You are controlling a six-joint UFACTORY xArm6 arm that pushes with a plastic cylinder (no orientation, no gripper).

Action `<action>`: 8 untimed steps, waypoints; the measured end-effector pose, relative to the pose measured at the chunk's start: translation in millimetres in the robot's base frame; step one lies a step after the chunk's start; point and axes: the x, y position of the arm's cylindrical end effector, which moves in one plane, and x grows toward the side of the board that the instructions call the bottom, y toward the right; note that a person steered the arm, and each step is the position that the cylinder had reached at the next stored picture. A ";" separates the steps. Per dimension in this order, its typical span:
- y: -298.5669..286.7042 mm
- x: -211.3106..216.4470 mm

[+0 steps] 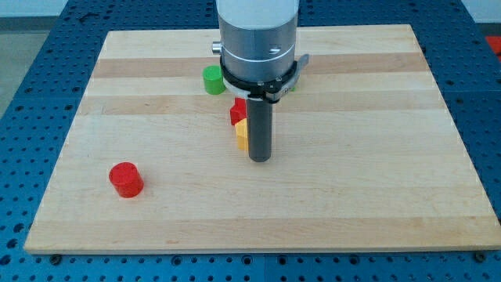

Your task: Point at the red circle

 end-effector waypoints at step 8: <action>-138.8 -3.5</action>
